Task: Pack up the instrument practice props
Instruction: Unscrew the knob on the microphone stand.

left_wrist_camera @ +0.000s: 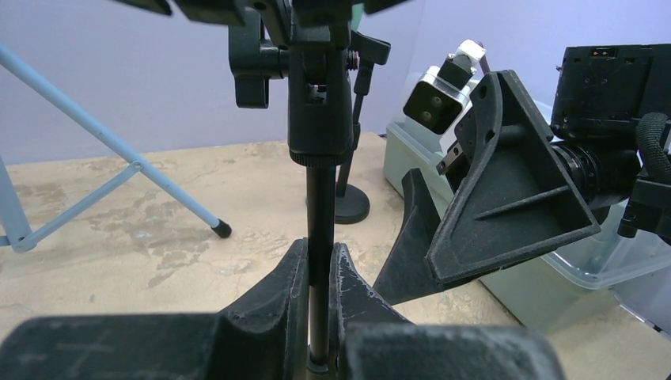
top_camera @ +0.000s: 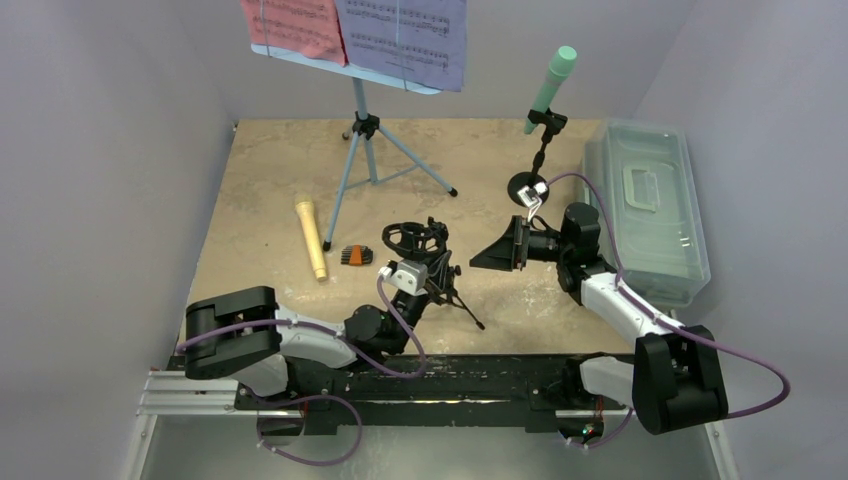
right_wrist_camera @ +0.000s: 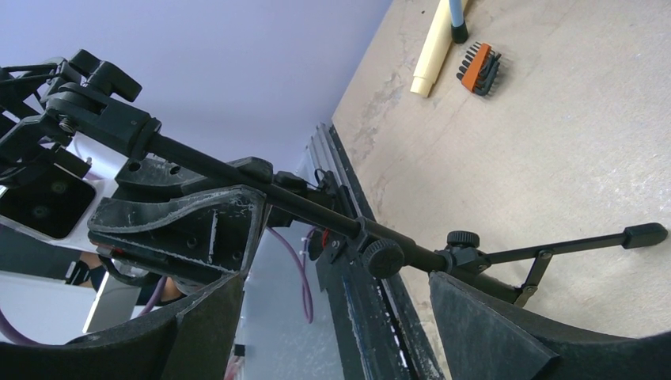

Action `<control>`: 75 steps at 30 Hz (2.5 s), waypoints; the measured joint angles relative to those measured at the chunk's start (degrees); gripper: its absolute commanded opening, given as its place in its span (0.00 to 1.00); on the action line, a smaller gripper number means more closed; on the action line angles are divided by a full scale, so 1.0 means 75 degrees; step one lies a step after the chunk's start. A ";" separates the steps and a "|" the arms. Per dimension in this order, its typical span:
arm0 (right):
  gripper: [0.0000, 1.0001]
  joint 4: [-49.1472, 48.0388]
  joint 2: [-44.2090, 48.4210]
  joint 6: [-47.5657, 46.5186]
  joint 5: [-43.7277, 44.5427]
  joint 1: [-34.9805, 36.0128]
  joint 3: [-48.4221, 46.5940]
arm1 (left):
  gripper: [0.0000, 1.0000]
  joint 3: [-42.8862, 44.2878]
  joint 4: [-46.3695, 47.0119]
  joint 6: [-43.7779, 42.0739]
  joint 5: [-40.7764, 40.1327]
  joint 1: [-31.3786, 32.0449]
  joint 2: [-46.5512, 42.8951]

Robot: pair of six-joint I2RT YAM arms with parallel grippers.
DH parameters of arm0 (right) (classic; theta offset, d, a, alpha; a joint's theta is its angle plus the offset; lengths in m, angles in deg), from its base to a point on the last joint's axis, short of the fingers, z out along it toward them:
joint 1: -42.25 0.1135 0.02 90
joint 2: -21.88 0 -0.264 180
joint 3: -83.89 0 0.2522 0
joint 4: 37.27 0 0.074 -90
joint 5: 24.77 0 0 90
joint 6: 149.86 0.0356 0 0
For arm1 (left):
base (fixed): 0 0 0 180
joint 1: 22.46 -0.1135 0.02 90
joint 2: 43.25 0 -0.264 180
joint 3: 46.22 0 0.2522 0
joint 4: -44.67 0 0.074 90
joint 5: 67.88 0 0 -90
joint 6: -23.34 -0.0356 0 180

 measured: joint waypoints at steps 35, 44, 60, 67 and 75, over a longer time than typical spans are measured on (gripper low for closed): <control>0.36 0.0181 -0.0600 -0.0414 0.0391 0.0256 0.0079 | 0.00 0.0557 -0.0017 -0.0163 0.0332 0.0000 0.0533; 0.07 0.0154 -0.0597 -0.0603 0.0373 0.0256 0.0079 | 0.00 0.0557 0.0000 -0.0023 0.0329 -0.0012 0.0530; 0.00 0.3439 0.1679 -0.7857 0.0455 0.0804 -0.0804 | 0.00 0.0469 -0.2780 0.3334 0.0583 -0.0466 -0.1504; 0.02 0.5805 0.2331 -1.2284 0.0694 0.0909 -0.0831 | 0.00 0.1125 -0.5112 0.4473 0.1317 -0.0691 -0.1620; 0.77 0.6298 0.2288 -1.2543 0.0711 0.0874 -0.0831 | 0.00 0.1189 -0.5415 0.4278 0.1550 -0.0784 -0.1594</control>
